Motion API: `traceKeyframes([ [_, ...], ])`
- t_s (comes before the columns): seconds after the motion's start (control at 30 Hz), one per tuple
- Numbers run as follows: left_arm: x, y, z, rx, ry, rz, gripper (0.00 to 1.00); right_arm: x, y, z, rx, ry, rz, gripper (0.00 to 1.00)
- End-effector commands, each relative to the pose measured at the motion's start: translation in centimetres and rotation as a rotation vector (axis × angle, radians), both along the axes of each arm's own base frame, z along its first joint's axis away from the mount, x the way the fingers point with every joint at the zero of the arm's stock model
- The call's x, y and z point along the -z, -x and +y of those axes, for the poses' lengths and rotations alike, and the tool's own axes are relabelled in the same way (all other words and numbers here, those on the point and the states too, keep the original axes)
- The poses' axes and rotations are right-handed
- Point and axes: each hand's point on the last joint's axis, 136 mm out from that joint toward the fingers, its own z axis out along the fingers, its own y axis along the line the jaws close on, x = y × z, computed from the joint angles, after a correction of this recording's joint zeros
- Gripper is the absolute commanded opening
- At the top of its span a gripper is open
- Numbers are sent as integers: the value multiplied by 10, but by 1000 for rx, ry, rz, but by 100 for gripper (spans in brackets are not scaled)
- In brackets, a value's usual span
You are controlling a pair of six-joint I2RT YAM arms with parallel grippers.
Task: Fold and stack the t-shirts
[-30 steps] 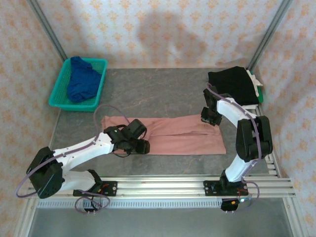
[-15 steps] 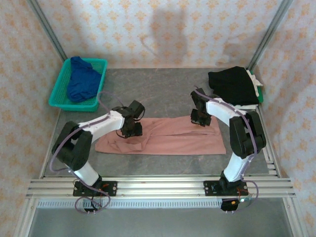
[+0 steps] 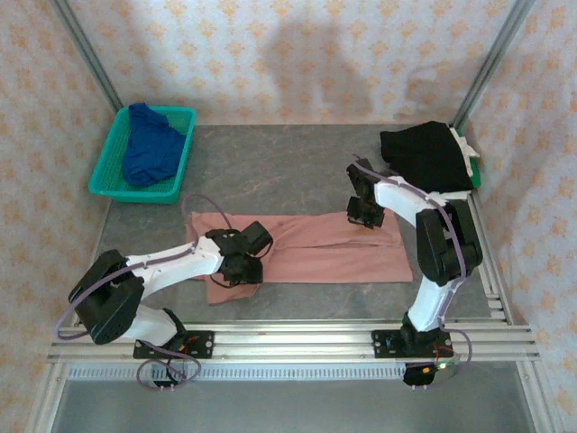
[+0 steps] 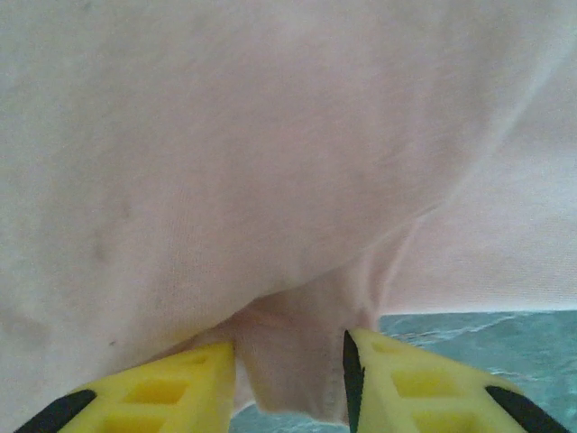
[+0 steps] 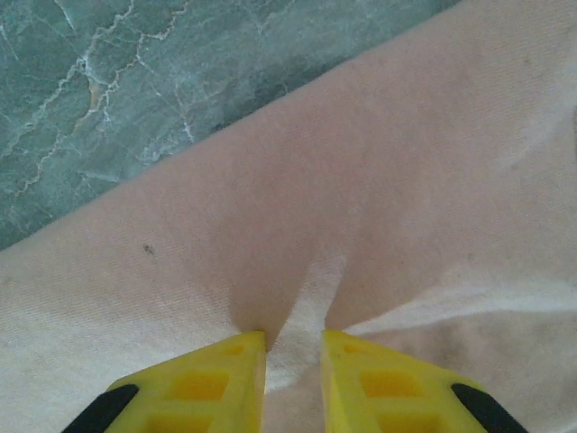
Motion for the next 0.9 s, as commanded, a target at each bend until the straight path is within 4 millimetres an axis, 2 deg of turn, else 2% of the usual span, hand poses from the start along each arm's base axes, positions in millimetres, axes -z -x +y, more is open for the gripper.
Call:
traceKeyframes([
  [0.0,-17,-11,7,-32,-21,-50,41,-7,-1,0,-14,6,-9,23],
  [0.1,-41,-33,8,-29,0,-96,42,-7,4,5,-32,-2,-11,23],
  [0.17,-53,-47,17,-30,-27,-129,46,-4,9,1,-31,16,0,23],
  [0.23,-56,-62,32,-52,-77,-138,50,-3,15,-6,-21,43,0,23],
  [0.37,-44,-80,69,-132,-172,-95,54,-7,27,-19,-15,91,-7,26],
  [0.5,-30,-88,117,-272,-231,-54,57,-8,39,-46,16,196,-8,34],
  [0.6,-26,-91,143,-350,-256,-53,59,-3,41,-60,48,198,7,34],
  [0.77,-27,-101,162,-398,-266,-68,59,1,38,-73,79,184,7,35],
  [0.87,-15,-106,167,-416,-247,-45,57,7,38,-81,101,183,18,37],
])
